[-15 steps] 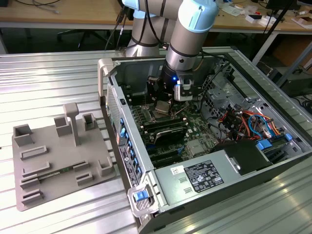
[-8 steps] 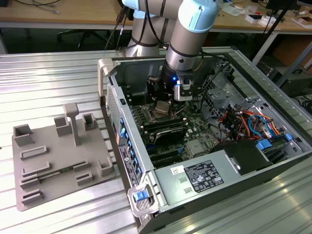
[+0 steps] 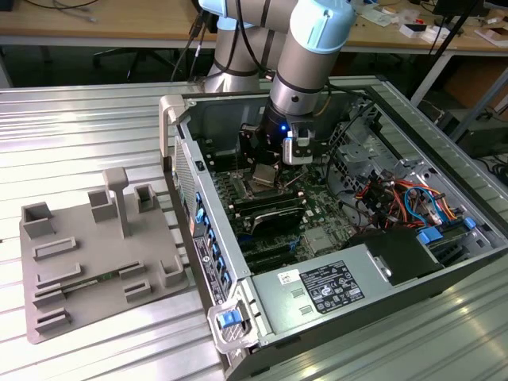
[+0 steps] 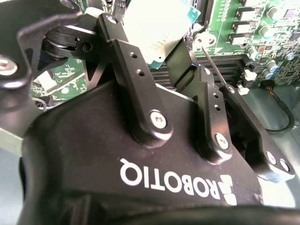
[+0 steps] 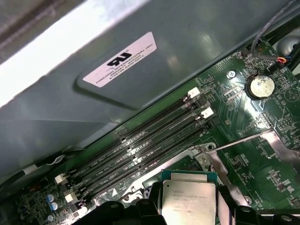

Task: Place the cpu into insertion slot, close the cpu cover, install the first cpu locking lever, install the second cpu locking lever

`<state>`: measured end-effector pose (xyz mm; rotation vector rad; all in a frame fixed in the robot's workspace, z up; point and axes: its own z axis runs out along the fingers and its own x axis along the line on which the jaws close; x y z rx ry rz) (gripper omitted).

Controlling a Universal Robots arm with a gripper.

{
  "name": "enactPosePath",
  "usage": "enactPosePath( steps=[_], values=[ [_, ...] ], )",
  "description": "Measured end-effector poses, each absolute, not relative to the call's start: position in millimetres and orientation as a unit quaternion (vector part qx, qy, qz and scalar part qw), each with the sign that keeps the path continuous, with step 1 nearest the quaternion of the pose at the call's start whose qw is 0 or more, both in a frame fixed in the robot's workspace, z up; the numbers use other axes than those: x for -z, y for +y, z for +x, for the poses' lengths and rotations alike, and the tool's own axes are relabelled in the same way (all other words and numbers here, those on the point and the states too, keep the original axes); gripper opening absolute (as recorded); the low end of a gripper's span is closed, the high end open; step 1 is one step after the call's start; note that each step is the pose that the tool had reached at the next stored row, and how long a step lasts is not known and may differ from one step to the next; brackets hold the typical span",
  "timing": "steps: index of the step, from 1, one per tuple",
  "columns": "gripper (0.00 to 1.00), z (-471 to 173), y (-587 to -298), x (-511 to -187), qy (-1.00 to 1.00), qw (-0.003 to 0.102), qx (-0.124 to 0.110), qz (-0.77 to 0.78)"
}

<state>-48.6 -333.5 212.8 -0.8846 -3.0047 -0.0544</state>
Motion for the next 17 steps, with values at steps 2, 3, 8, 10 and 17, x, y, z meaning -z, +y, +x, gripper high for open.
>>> enactPosePath(
  steps=[2, 3, 8, 10, 17],
  values=[
    [0.55, -48.6, -333.5, -212.8, -0.959, 0.004, 0.017, -0.284],
    [0.55, -48.6, -333.5, -212.8, -0.959, 0.004, 0.017, -0.284],
    [0.55, -48.6, -333.5, -212.7, -0.957, 0.004, 0.017, -0.288],
    [0.55, -48.6, -333.5, -212.7, -0.957, 0.004, 0.017, -0.289],
    [0.55, -48.6, -333.5, -212.5, -0.955, 0.004, 0.017, -0.294]
  ],
)
